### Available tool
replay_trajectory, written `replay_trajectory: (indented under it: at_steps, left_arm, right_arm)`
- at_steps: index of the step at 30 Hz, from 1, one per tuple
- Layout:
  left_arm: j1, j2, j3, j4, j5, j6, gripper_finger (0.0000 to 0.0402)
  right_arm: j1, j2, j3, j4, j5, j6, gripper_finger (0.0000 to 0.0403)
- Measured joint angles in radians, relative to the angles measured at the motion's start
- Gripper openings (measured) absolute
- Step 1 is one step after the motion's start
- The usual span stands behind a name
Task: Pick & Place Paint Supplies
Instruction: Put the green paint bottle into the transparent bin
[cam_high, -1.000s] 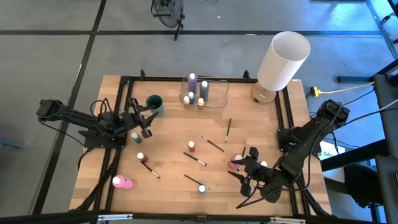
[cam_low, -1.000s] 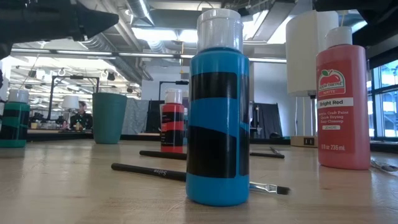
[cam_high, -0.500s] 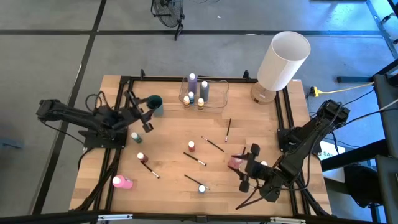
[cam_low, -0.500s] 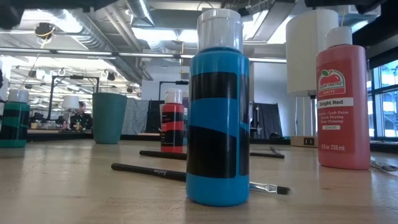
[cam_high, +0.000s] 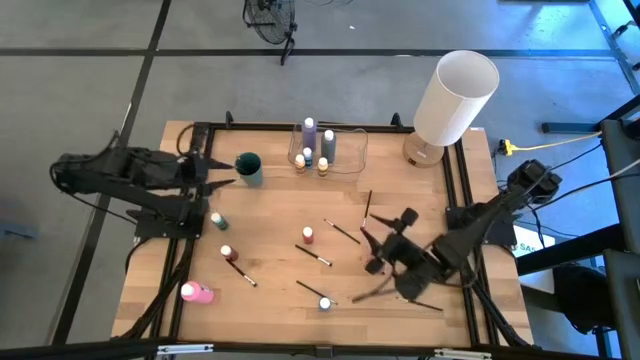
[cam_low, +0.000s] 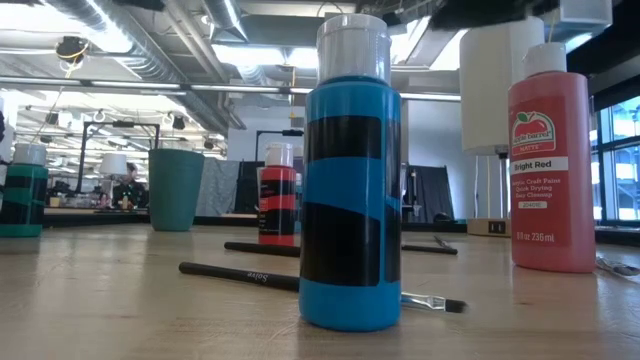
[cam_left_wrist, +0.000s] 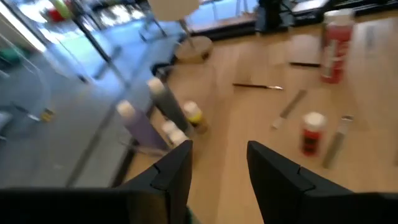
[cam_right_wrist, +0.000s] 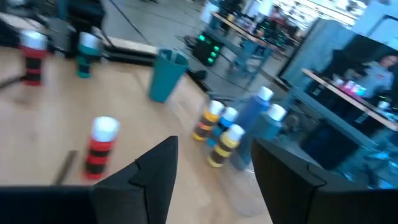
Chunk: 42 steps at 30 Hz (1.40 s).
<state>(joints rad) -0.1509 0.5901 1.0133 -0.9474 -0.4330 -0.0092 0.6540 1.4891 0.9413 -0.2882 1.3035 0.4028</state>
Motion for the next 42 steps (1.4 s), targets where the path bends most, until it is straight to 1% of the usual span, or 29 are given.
replay_trajectory:
  at_steps: [2,4,5,7,9,12,15,19,23,26,30,37,42]
  left_arm:
    - [0.0,-0.011,0.03,-0.051,-0.001,-0.068,0.0148]
    - [0.0,-0.019,0.054,-0.058,-0.004,-0.135,0.0148]
    - [0.0,-0.023,0.059,-0.058,-0.004,-0.141,0.0149]
    - [0.0,-0.03,0.061,-0.059,0.011,-0.122,0.015]
    - [0.0,-0.037,0.056,-0.062,0.045,-0.08,0.015]
    - [0.0,-0.039,0.045,-0.065,0.077,-0.033,0.0157]
    - [0.0,-0.039,0.044,-0.065,0.048,-0.011,0.018]
    - [0.0,-0.039,0.044,-0.068,0.012,-0.008,0.0235]
    - [0.0,-0.039,0.044,-0.119,0.024,-0.114,0.0284]
    - [0.0,-0.039,0.044,-0.144,0.078,-0.186,0.03]
    - [0.0,-0.039,0.023,-0.182,0.214,-0.277,0.0303]
    - [0.0,-0.006,-0.067,-0.335,0.231,-0.518,0.0297]
    - [0.0,0.065,-0.096,-0.436,0.307,-0.63,0.0296]
  right_arm:
    - [-0.05,0.0,0.0,0.013,-0.002,-0.001,0.0206]
    - [-0.102,0.0,0.0,0.027,-0.002,-0.033,0.0206]
    - [-0.128,0.0,0.0,0.035,-0.003,-0.063,0.0206]
    - [-0.174,0.0,0.0,0.04,-0.004,-0.1,0.0206]
    - [-0.216,0.0,0.0,0.041,-0.018,-0.104,0.0206]
    - [-0.277,0.0,0.0,0.041,-0.069,-0.116,0.0206]
    - [-0.328,0.0,0.0,0.039,-0.124,-0.147,0.0206]
    - [-0.386,0.0,0.0,0.039,-0.193,-0.165,0.0206]
    - [-0.426,0.0,0.0,0.038,-0.258,-0.168,0.0206]
    - [-0.439,0.0,-0.012,0.042,-0.285,-0.168,0.0206]
    - [-0.439,0.0,-0.024,0.04,-0.285,-0.167,0.0206]
    - [-0.439,0.0,-0.024,0.046,-0.285,-0.163,0.0206]
    - [-0.439,0.0,-0.024,0.046,-0.285,-0.157,0.0206]
